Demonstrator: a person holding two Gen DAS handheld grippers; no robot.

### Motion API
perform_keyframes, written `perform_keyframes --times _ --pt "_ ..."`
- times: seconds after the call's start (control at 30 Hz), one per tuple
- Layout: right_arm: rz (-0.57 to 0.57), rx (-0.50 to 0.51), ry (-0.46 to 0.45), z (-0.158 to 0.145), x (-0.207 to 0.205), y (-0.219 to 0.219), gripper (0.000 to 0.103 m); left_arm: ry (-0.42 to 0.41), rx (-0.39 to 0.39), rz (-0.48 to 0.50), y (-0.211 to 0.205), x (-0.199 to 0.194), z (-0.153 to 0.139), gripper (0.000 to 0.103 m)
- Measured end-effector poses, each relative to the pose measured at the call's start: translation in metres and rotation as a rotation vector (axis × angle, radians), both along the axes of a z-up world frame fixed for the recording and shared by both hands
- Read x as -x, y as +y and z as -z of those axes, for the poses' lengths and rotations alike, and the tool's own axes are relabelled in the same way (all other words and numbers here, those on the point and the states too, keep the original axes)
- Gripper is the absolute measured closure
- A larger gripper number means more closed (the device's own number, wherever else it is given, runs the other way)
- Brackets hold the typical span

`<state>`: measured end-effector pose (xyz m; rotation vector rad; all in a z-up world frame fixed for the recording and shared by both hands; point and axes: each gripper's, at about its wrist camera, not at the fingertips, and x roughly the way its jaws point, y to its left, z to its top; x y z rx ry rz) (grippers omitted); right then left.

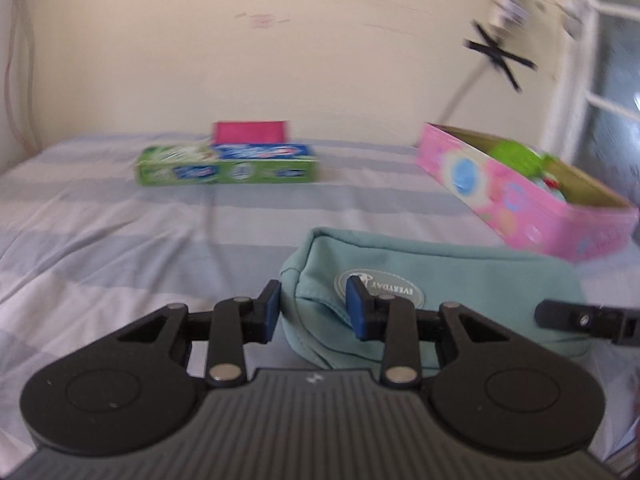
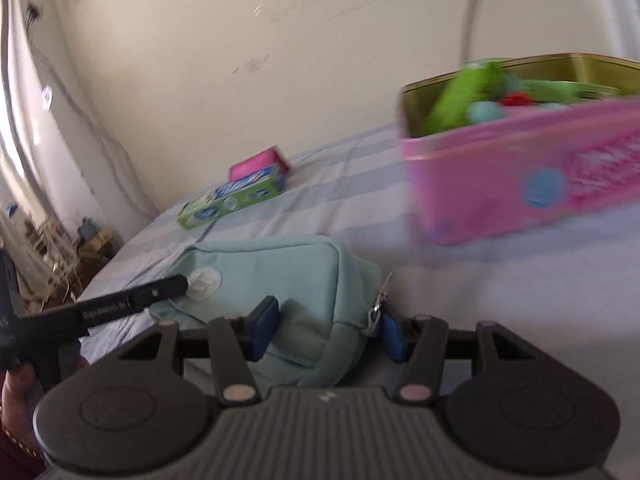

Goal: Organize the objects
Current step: 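Lift the teal pouch with both grippers and carry it over the tin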

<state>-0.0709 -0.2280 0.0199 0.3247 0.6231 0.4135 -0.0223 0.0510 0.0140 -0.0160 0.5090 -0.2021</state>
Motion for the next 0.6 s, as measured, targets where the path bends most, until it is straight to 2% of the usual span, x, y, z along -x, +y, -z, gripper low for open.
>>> perform_keyframes --times 0.13,0.23,0.37,0.47,0.6 --pt "0.079 -0.002 -0.03 0.003 0.02 -0.032 0.052 -0.027 -0.046 0.052 -0.038 0.007 0.001 0.066" --pt "0.137 -0.041 -0.041 0.007 0.032 -0.062 0.053 -0.022 -0.042 0.109 -0.06 0.01 0.001 0.066" --pt "0.244 -0.012 -0.05 0.007 0.038 -0.091 0.05 -0.021 -0.069 0.21 -0.094 0.018 0.0 0.065" --pt "0.297 -0.055 -0.041 0.008 0.034 -0.11 0.051 -0.025 -0.09 0.221 -0.116 0.013 0.0 0.065" --pt "0.318 -0.013 -0.053 0.006 0.032 -0.116 0.051 0.006 -0.083 0.204 -0.131 0.004 -0.003 0.065"
